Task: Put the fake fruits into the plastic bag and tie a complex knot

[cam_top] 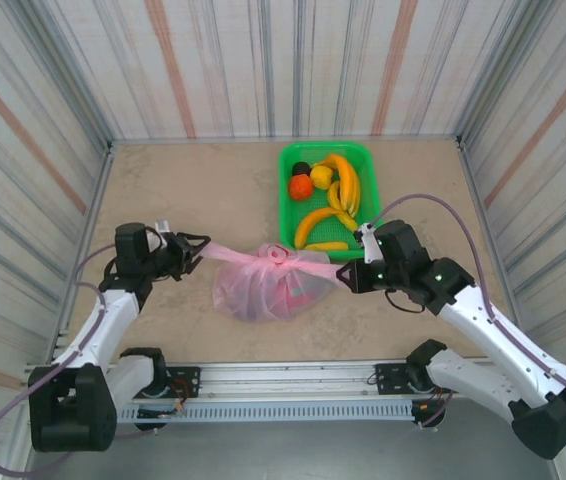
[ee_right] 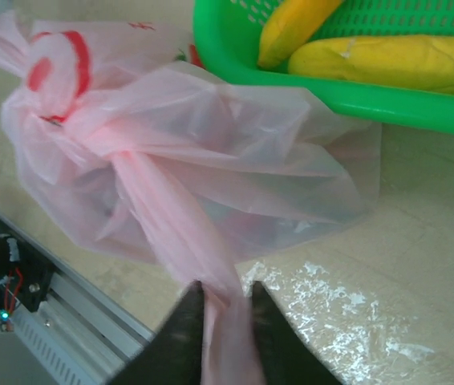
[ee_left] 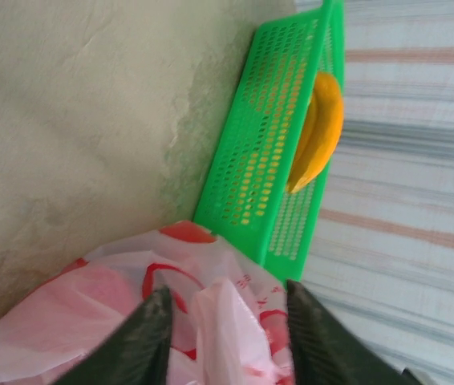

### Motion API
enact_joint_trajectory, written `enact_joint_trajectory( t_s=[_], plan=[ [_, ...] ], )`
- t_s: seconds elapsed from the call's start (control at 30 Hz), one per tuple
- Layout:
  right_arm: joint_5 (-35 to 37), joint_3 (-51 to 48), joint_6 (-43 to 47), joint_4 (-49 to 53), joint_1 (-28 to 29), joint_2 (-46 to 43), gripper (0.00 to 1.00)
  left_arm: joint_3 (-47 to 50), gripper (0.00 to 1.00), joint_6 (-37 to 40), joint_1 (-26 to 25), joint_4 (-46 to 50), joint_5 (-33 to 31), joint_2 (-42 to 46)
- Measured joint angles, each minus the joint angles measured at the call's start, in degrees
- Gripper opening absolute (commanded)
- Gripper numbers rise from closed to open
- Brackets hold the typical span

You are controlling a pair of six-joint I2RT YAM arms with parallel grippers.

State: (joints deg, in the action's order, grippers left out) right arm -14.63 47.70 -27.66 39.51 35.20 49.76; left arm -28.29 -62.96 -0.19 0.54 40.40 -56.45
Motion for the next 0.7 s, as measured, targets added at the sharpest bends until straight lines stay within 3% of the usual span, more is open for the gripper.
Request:
enact_joint_trajectory(
  t_s=[0.17, 0.33, 0.7],
  plan=[
    [0.3, 0.3, -0.2, 0.0, 0.0, -5.7, 0.62, -3.9, 0.56, 3.1, 1.0, 4.7, -2.3, 3.5],
    [5.7, 2.4, 0.2, 0.6, -0.1, -10.8, 1.00, -6.2, 0.61, 6.9, 4.7, 10.7, -4.7, 7.8],
    [25.2, 1.7, 4.3, -0.4, -2.8, -18.8, 0.99, -7.3, 0.84, 19.5, 15.8, 17.6, -8.7, 11.0]
  ],
)
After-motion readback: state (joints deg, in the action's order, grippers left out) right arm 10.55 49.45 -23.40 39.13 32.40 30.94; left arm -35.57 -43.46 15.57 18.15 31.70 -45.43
